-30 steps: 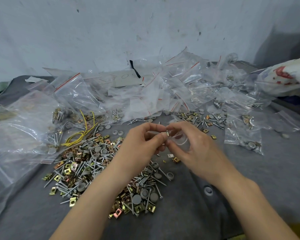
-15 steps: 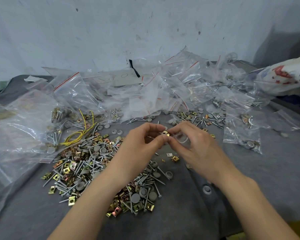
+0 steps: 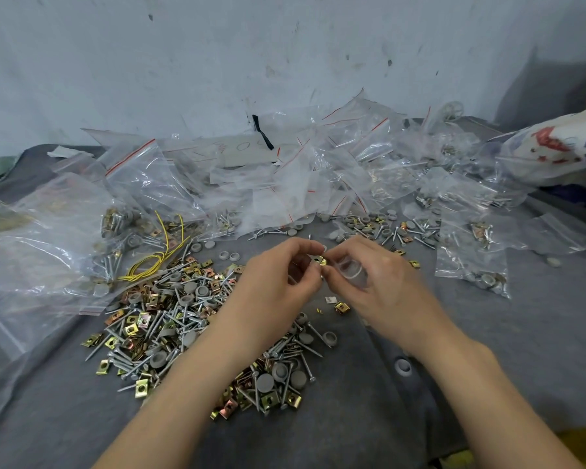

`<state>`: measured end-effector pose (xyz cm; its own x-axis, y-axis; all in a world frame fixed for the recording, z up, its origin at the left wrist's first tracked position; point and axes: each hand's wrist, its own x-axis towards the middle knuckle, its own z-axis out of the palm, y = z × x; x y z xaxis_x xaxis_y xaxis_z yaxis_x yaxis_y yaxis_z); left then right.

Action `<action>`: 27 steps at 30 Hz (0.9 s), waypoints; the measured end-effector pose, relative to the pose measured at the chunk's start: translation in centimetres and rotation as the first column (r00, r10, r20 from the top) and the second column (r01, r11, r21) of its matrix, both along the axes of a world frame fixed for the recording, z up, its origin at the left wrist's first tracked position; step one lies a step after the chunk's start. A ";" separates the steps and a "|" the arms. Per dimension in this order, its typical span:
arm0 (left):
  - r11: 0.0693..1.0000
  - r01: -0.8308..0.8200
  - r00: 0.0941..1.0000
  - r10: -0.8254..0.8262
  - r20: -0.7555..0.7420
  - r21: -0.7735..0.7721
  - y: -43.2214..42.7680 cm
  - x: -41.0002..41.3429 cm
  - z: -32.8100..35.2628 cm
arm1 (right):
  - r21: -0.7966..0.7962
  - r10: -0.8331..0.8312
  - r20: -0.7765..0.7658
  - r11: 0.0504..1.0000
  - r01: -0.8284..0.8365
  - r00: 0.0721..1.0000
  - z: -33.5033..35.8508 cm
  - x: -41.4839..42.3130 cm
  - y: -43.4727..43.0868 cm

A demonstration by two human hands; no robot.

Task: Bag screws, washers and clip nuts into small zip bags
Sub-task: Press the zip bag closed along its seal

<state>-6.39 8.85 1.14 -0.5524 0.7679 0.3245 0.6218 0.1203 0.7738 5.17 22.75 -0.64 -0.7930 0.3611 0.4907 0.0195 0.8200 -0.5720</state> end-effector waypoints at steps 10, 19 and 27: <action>0.998 -0.059 0.998 0.059 -0.011 0.007 -0.8 -0.9 0.4 | -0.063 -0.039 -0.043 0.997 0.036 0.998 0.2 0.5 0.7; 0.987 -0.030 0.982 -0.001 0.191 0.159 -1.1 -0.6 1.6 | 0.009 -0.034 -0.012 0.999 0.034 0.999 0.3 0.4 0.1; 0.992 0.081 0.995 -0.075 -0.066 0.094 -0.5 0.7 2.7 | 0.005 -0.033 -0.029 0.999 0.034 0.999 0.4 0.0 -0.6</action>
<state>-5.70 8.30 3.86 -0.4684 0.7710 0.4314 0.6740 -0.0039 0.7387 5.20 22.15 -0.23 -0.7662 0.3846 0.5149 0.0307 0.8222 -0.5684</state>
